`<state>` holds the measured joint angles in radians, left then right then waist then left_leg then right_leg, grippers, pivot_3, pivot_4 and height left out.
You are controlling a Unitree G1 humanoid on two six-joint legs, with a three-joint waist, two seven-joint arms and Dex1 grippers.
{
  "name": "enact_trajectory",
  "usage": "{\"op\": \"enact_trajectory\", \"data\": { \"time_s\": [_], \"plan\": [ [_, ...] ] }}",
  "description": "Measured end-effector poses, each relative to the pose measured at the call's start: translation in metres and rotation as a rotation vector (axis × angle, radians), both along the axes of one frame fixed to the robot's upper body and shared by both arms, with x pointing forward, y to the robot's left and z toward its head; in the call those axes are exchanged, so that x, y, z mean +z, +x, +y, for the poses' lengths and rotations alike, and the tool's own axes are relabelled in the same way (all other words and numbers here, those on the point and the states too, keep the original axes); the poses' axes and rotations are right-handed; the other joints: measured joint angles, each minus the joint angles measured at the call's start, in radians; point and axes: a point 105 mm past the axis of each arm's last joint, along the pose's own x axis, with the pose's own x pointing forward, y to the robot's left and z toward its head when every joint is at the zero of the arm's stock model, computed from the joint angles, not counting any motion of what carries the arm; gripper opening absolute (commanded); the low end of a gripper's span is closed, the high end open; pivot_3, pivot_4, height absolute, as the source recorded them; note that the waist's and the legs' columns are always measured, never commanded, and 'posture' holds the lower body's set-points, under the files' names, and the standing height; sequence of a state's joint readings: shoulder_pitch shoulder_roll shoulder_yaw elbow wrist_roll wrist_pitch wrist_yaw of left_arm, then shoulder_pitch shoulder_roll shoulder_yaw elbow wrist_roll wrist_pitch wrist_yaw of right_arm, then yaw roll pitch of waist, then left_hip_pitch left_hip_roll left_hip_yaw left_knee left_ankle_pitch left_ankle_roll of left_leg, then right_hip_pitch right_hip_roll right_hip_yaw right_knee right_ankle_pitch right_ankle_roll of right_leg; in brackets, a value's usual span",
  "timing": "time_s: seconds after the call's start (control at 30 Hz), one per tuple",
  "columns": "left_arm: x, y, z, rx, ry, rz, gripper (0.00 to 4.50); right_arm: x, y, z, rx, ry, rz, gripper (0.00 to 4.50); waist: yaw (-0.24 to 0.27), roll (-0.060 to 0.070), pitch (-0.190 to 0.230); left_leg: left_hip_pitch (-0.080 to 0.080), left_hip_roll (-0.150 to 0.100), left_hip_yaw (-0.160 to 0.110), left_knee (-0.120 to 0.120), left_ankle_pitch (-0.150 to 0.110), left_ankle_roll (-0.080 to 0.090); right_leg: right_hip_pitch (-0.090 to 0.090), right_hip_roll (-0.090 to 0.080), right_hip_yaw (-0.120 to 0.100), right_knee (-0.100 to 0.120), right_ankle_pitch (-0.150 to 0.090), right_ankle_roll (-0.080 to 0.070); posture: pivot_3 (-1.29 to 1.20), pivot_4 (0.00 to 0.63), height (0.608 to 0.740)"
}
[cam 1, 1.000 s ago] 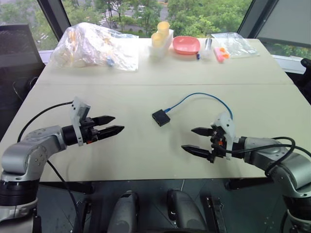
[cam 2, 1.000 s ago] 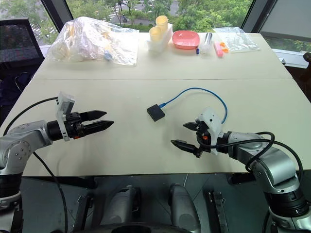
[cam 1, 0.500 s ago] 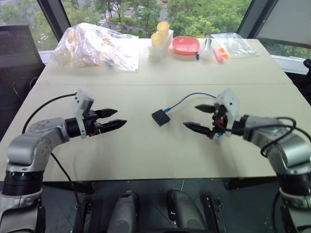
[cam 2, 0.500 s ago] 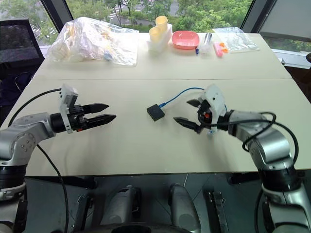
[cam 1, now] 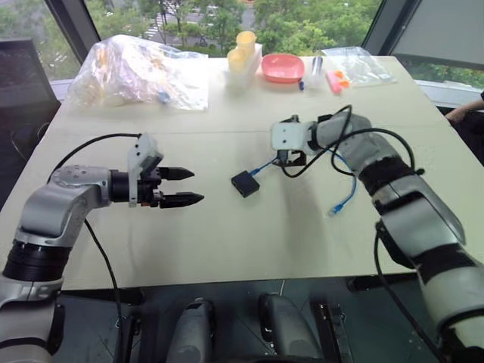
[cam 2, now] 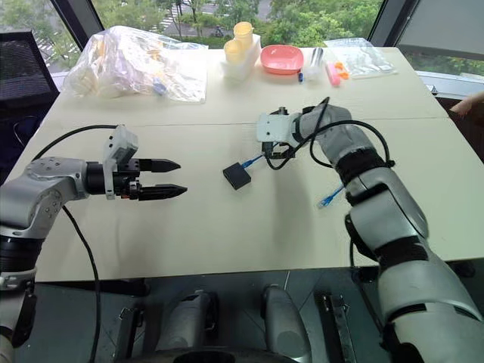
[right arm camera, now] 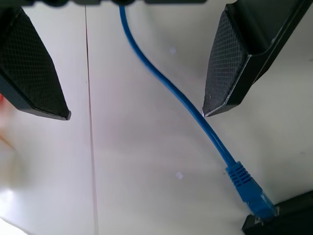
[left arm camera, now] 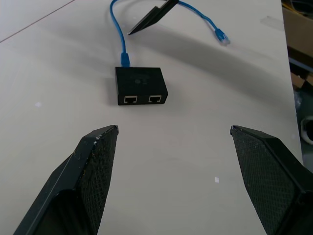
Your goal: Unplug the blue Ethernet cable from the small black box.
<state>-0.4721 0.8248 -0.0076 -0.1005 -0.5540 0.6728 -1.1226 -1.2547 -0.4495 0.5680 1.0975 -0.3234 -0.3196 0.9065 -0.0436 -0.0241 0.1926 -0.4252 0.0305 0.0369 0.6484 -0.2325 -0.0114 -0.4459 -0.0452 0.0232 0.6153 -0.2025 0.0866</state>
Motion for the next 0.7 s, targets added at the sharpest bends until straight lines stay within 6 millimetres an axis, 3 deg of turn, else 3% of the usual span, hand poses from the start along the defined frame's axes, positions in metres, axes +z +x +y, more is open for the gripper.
{"op": "enact_trajectory", "data": {
  "time_s": [0.07, 0.27, 0.4, 0.5, 0.7],
  "plan": [
    [-0.004, -0.005, -0.001, 0.009, 0.002, 0.000, 3.84, -0.012, -0.005, 0.011, 0.054, -0.039, 0.050, 4.50, -0.001, 0.000, 0.000, 0.000, 0.000, 0.000, 0.000, 0.000, 0.000, 0.000, 0.000, 0.000, 0.000, 0.000, 0.000, 0.00, 0.150, 0.740],
    [-0.017, -0.019, 0.007, 0.095, -0.006, 0.009, 3.84, -0.012, -0.011, 0.031, 0.172, -0.198, 0.055, 4.50, -0.003, 0.000, 0.000, 0.004, 0.001, 0.000, 0.000, 0.001, -0.001, 0.001, 0.000, 0.000, 0.004, -0.001, -0.001, 0.00, 0.150, 0.740],
    [-0.013, -0.016, 0.007, 0.140, -0.012, -0.024, 3.84, -0.015, -0.010, 0.048, 0.227, -0.310, -0.004, 4.50, -0.005, -0.001, 0.000, 0.012, 0.001, 0.000, 0.000, 0.002, -0.003, 0.006, 0.001, 0.000, 0.007, -0.002, -0.005, 0.00, 0.150, 0.740],
    [-0.010, -0.016, 0.007, 0.174, -0.014, -0.050, 3.86, -0.020, -0.011, 0.060, 0.269, -0.390, -0.042, 3.60, -0.016, -0.002, -0.001, 0.020, 0.001, 0.001, 0.000, 0.002, -0.003, 0.013, 0.000, 0.001, 0.009, -0.005, -0.009, 0.00, 0.150, 0.740],
    [-0.020, -0.024, 0.017, 0.269, -0.010, -0.046, 3.86, -0.038, -0.015, 0.062, 0.265, -0.435, -0.001, 0.51, -0.031, -0.004, -0.003, 0.034, 0.002, -0.001, -0.002, 0.002, -0.003, 0.021, 0.001, 0.002, 0.015, -0.007, -0.013, 0.00, 0.150, 0.740]
  ]
}}
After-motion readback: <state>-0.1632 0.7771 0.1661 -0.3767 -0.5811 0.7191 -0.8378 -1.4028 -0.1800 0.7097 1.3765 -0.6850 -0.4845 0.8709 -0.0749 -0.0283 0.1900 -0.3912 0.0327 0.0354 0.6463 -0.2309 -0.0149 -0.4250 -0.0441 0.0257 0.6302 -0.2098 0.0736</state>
